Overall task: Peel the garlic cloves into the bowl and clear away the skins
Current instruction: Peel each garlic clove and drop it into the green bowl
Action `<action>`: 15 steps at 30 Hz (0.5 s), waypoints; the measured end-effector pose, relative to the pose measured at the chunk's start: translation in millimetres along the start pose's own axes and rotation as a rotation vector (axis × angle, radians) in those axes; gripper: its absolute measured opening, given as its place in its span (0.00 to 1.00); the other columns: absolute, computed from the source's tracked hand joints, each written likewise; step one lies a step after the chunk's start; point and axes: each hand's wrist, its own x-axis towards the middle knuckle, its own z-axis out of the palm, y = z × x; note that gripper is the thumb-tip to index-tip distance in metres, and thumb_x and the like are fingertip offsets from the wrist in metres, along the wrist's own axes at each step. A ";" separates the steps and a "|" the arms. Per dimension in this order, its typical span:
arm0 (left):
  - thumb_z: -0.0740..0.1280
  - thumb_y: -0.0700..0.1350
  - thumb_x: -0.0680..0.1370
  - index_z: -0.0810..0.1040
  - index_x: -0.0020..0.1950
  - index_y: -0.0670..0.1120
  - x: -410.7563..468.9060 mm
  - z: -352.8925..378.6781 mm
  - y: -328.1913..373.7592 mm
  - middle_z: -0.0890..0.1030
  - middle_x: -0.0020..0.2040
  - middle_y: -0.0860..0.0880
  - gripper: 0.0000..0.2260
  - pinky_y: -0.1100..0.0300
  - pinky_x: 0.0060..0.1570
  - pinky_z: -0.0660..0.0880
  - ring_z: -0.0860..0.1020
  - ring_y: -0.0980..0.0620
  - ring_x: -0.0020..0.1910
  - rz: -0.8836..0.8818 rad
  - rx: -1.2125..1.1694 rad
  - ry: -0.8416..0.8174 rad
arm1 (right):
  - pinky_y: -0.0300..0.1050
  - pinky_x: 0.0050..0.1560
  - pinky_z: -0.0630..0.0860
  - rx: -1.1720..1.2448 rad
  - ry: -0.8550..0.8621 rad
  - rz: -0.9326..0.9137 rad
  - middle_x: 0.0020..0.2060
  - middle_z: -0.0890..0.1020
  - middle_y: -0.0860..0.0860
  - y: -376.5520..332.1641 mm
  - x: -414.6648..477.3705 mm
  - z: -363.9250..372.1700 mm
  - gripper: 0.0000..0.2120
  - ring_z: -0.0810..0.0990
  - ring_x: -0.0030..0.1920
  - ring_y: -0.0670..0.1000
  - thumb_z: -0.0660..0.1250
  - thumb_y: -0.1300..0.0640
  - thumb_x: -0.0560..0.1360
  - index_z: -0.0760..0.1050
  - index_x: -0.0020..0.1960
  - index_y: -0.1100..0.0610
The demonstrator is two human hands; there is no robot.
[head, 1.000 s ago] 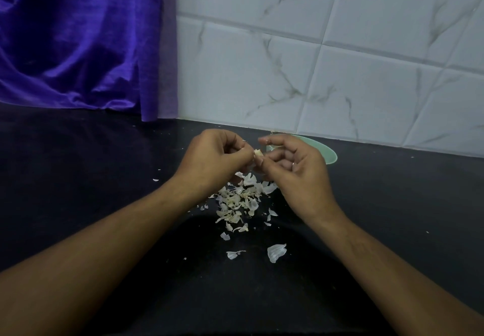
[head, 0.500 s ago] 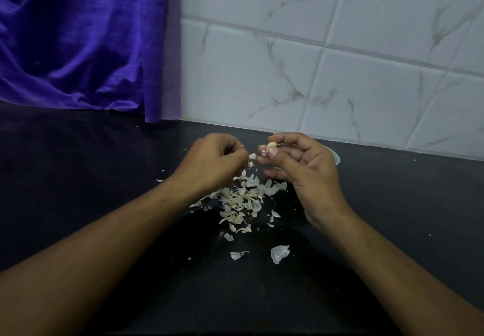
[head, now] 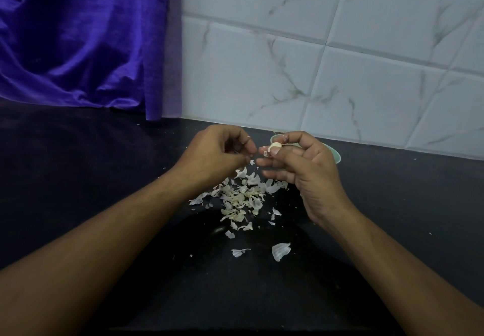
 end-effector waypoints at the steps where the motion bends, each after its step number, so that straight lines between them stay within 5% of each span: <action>1: 0.72 0.37 0.79 0.85 0.46 0.52 0.5 0.1 -0.3 0.87 0.42 0.50 0.09 0.43 0.50 0.84 0.86 0.47 0.43 0.001 -0.002 -0.010 | 0.50 0.45 0.85 -0.003 0.003 -0.003 0.48 0.87 0.62 -0.4 0.4 -0.3 0.07 0.87 0.45 0.59 0.69 0.67 0.79 0.77 0.57 0.63; 5: 0.68 0.42 0.83 0.85 0.55 0.51 0.5 1.4 2.2 0.88 0.42 0.52 0.07 0.53 0.48 0.83 0.86 0.54 0.42 0.016 -0.034 -0.022 | 0.50 0.46 0.85 -0.003 0.031 -0.016 0.49 0.87 0.61 -0.8 0.8 -2.0 0.09 0.88 0.47 0.60 0.70 0.65 0.79 0.79 0.59 0.65; 11: 0.74 0.54 0.79 0.88 0.45 0.52 -0.8 -0.6 1.3 0.87 0.38 0.55 0.08 0.56 0.47 0.82 0.85 0.58 0.41 0.048 0.069 0.058 | 0.49 0.44 0.86 0.001 0.060 -0.055 0.48 0.86 0.62 1.9 -0.1 -1.6 0.06 0.87 0.43 0.58 0.72 0.66 0.77 0.80 0.54 0.65; 15: 0.73 0.47 0.81 0.87 0.58 0.53 2.5 1.6 -5.1 0.88 0.49 0.57 0.08 0.62 0.56 0.81 0.84 0.64 0.50 0.070 0.139 0.003 | 0.49 0.43 0.86 -0.023 0.058 -0.042 0.46 0.85 0.67 -1.5 3.0 -0.2 0.05 0.86 0.42 0.59 0.70 0.70 0.77 0.80 0.53 0.66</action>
